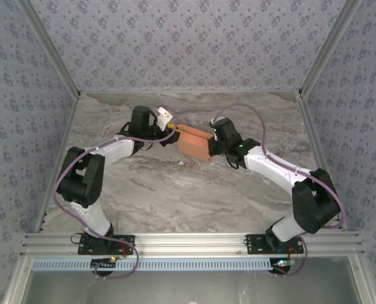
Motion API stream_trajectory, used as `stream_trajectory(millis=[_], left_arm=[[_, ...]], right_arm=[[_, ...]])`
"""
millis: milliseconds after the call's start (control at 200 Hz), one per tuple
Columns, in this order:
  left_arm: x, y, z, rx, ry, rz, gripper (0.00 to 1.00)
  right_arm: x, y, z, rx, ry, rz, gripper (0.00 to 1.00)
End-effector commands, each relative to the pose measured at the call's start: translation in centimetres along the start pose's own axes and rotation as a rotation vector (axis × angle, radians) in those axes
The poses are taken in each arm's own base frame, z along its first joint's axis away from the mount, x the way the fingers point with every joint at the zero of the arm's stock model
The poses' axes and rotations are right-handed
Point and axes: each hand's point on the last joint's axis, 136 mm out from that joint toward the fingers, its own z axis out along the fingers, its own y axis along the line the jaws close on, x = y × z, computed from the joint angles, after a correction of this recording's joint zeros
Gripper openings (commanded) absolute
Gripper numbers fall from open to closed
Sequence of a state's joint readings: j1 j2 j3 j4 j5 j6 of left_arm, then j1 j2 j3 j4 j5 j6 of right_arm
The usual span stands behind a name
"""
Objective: Fold the paper box
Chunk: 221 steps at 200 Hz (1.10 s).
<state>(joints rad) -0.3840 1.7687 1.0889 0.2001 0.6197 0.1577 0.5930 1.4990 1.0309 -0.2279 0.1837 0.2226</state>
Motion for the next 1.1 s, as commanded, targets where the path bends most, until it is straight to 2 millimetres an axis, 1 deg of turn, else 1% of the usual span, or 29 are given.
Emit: stream_trajectory(millis=[0,65,100,260,435,450,500,530,555,575,580,590,660,745,814,834,904,959,1019,1099], left_arm=[[-0.8,-0.4,0.1,0.069,-0.009,0.033,0.16],[-0.8,-0.8,0.0,0.087,-0.001,0.029,0.04],[-0.7,-0.9,-0.1,0.091,0.002,0.024,0.00],[-0.4,-1.2,-0.3,0.070,0.010,-0.006,0.00],[-0.8,-2.1,-0.2,0.049,-0.013,-0.034,0.00],[-0.8,-2.1,-0.2,0.047,-0.017,-0.038,0.05],[-0.8,-1.9,-0.5,0.043,-0.023,-0.041,0.36],[-0.7,-1.8,-1.0,0.046,-0.029,-0.035,0.49],[-0.7,-1.9,-1.4,0.061,-0.036,-0.032,0.70],[-0.6,-1.8,-1.7,0.069,-0.041,-0.031,0.94],[-0.6,-1.7,-1.8,0.070,-0.042,-0.032,0.97],[-0.6,-1.6,-2.0,0.070,-0.045,-0.033,0.99],[-0.3,-0.8,-3.2,0.040,-0.057,-0.020,0.99],[0.3,0.2,-4.5,-0.052,-0.069,0.020,0.99],[0.5,2.1,-5.4,-0.173,-0.096,0.020,0.99],[0.6,2.3,-5.6,-0.186,-0.100,0.024,0.99],[0.9,2.7,-5.4,-0.168,-0.086,0.040,0.99],[1.0,2.2,-5.0,-0.079,-0.059,0.043,0.99],[0.9,2.3,-4.3,-0.039,-0.047,0.028,0.99],[0.5,1.7,-3.6,0.005,-0.074,0.044,0.83]], right_arm=[[-0.6,0.1,-0.9,-0.019,-0.024,-0.003,0.00],[-0.7,-0.1,-1.0,-0.015,-0.024,0.000,0.00],[-0.7,-0.2,-1.0,-0.015,-0.024,0.004,0.00],[-0.8,-0.1,-1.2,-0.023,-0.029,0.032,0.00],[-0.8,0.7,-0.9,-0.037,-0.029,0.040,0.00],[-0.9,0.7,-0.9,-0.034,-0.030,0.039,0.00],[-0.8,0.5,-0.8,-0.022,-0.027,0.032,0.00],[-0.7,0.4,-0.7,-0.019,-0.025,0.020,0.00],[-0.7,0.3,-0.7,-0.014,-0.025,0.010,0.00],[-0.6,0.2,-0.7,-0.011,-0.024,0.000,0.00],[-0.6,0.2,-0.7,-0.011,-0.024,-0.002,0.00],[-0.6,0.0,-0.7,-0.008,-0.023,-0.009,0.00],[-0.4,-0.4,-0.8,0.000,-0.019,-0.034,0.00],[-0.4,-0.7,-1.0,-0.010,-0.023,-0.060,0.00],[-0.4,-0.7,-1.2,-0.029,-0.028,-0.079,0.00],[-0.3,-0.7,-1.2,-0.037,-0.028,-0.084,0.00],[-0.3,-0.1,-1.2,-0.082,-0.024,-0.114,0.00],[-0.3,0.3,-1.2,-0.108,-0.023,-0.136,0.00],[-0.4,0.6,-1.1,-0.134,-0.026,-0.154,0.00],[-0.5,1.0,-1.0,-0.171,-0.025,-0.159,0.00]])
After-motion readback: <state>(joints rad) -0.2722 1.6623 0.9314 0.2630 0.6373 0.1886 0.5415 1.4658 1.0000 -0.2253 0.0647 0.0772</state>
